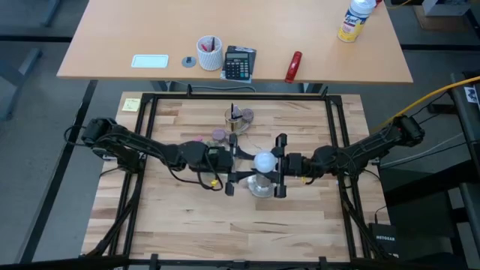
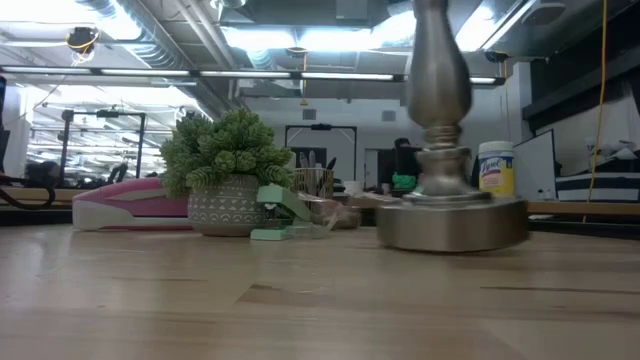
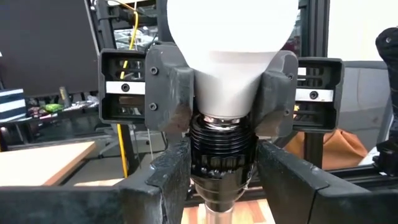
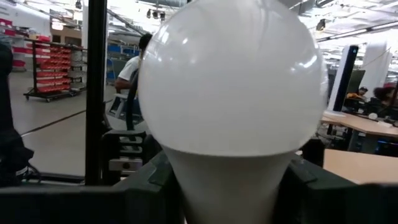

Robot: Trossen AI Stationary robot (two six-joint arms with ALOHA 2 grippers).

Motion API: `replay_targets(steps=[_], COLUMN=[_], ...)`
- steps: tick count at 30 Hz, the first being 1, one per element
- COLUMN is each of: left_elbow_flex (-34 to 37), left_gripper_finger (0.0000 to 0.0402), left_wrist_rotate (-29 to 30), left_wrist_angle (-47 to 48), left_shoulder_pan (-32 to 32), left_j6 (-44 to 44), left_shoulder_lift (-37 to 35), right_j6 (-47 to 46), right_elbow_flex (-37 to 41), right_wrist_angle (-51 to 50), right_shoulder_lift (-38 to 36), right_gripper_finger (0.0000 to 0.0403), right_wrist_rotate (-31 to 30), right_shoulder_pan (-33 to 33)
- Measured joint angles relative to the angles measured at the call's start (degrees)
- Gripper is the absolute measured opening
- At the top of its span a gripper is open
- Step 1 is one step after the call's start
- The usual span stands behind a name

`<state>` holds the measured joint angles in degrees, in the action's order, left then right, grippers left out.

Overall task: Screw lightbulb
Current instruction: Remove the lightbulb from the lamp

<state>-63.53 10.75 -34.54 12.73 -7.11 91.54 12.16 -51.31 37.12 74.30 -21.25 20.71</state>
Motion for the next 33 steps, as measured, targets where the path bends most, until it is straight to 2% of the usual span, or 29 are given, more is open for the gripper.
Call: replay_targets(steps=[11,22,33], left_elbow_flex=[-0.07,-0.07,0.02], left_gripper_finger=[0.0179,0.0271,0.0270], left_wrist_rotate=[-0.25,0.85,1.23], left_wrist_angle=[-1.12,-2.34,-8.14], left_shoulder_pan=[0.02,-0.14,-0.35], left_j6=[1.98,3.75,2.14], left_shoulder_lift=[0.75,0.98,3.30], right_j6=[0.02,0.26,-0.35], right_elbow_flex=[0.02,0.00,-0.02], right_wrist_angle=[-0.11,-0.13,0.66], right_shoulder_lift=[0.00,0.04,0.11], right_gripper_finger=[0.0160,0.0160,0.0160], right_wrist_rotate=[1.41,0.93,1.99], right_shoulder_pan=[-0.02,-0.22,-0.13])
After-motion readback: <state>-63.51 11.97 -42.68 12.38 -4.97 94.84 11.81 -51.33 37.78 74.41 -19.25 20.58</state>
